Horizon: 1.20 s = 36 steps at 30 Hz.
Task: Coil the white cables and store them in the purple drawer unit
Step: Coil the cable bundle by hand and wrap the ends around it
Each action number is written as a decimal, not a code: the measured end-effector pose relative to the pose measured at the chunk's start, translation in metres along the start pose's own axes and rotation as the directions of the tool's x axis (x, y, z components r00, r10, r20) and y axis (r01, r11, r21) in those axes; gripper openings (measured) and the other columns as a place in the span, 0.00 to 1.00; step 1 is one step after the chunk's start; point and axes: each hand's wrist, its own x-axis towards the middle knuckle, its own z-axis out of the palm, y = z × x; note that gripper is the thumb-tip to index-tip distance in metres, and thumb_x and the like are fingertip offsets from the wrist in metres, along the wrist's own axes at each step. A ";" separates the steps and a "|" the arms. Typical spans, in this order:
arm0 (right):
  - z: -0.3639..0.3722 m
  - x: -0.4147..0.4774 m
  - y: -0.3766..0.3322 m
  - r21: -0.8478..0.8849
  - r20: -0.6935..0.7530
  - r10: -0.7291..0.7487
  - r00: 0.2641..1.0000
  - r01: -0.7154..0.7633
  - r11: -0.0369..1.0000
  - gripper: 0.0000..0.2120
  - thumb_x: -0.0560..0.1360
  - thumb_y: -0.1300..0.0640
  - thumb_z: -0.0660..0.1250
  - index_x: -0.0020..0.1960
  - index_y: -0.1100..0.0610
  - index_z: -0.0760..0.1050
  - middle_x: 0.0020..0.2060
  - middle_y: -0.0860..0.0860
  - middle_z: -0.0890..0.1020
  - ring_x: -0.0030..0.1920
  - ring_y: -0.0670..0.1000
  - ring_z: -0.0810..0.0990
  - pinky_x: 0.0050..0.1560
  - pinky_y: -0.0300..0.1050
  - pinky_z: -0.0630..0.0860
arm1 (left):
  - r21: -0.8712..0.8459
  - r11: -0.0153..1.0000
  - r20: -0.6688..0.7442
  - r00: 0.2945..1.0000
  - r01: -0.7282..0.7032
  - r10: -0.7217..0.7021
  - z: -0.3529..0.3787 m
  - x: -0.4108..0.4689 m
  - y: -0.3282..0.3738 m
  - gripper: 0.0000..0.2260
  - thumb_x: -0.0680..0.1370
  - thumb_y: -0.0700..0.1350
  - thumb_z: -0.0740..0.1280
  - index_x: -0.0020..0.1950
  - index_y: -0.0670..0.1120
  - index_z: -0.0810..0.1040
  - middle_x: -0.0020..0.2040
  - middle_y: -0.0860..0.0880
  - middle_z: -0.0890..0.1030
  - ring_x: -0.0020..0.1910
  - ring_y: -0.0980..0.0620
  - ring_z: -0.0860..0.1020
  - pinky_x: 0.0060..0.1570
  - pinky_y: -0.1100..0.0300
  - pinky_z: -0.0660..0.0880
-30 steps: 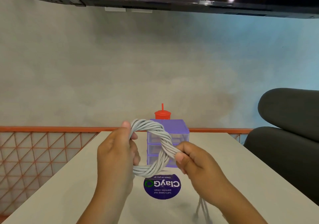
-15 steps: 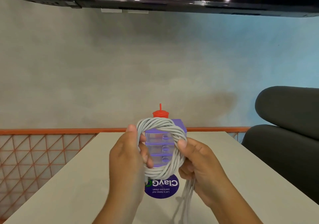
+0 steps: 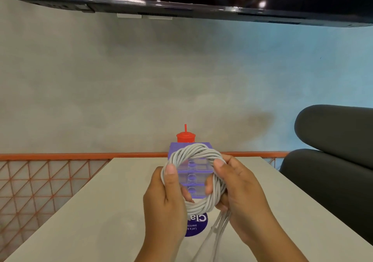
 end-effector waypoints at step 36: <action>-0.019 0.000 -0.013 -0.709 0.129 -0.234 0.964 0.255 0.657 0.22 0.68 0.41 0.68 0.29 0.56 0.66 0.21 0.45 0.70 0.24 0.43 0.67 0.26 0.34 0.64 | 0.089 0.995 0.862 0.497 0.037 -0.095 -0.014 0.006 0.014 0.32 0.52 0.71 0.72 0.53 0.60 0.78 0.51 0.57 0.82 0.52 0.61 0.79 0.55 0.62 0.74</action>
